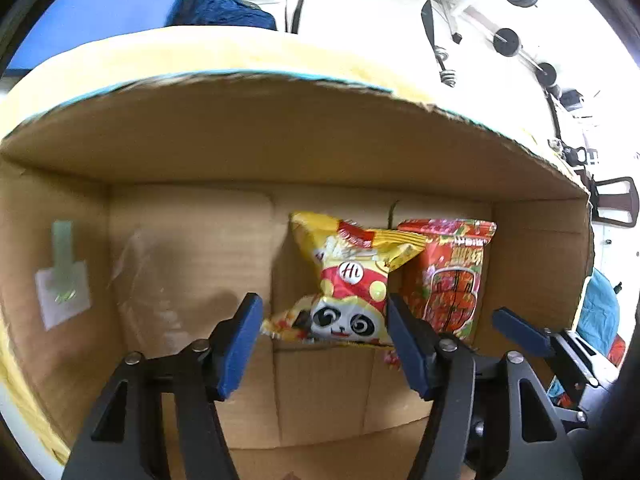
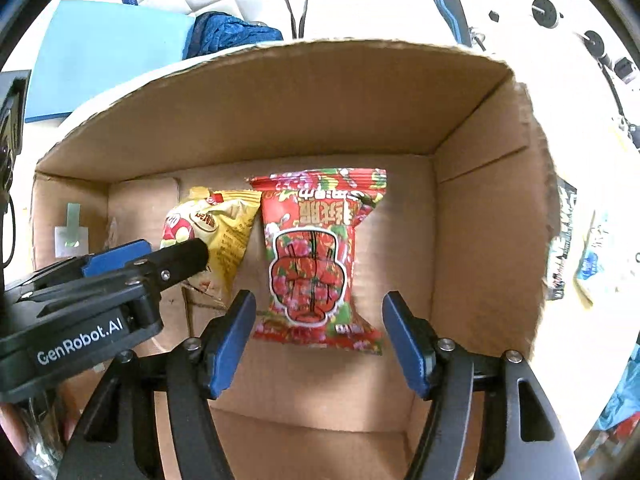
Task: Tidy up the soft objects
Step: 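Lift both tools out of the box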
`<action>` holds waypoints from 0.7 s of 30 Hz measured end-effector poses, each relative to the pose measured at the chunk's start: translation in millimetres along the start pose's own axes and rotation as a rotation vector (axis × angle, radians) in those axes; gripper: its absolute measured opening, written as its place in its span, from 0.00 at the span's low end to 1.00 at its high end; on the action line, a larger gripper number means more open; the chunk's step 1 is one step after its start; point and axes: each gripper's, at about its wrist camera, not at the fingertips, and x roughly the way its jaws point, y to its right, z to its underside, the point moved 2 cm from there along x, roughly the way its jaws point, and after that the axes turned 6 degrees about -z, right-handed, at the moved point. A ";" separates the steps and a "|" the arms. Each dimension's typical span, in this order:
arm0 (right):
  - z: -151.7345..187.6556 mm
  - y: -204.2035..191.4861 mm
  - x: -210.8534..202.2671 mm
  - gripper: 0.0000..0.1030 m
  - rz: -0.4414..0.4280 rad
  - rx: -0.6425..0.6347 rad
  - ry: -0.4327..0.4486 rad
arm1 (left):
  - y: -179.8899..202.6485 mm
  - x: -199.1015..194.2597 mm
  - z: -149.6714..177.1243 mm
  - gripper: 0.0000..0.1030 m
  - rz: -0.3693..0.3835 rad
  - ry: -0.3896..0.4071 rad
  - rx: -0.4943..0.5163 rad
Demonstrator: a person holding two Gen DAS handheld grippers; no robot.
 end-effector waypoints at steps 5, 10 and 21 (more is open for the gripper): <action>11.9 -1.9 -10.1 0.78 0.009 -0.020 0.012 | -7.6 -8.6 22.5 0.71 -0.025 0.033 -0.021; 22.3 -6.9 -25.8 0.84 0.006 -0.025 0.013 | -19.3 -16.5 34.7 0.83 -0.052 0.083 -0.038; 58.8 -10.4 -66.7 1.00 0.035 -0.059 0.102 | -52.4 -51.4 71.1 0.94 -0.112 0.202 -0.042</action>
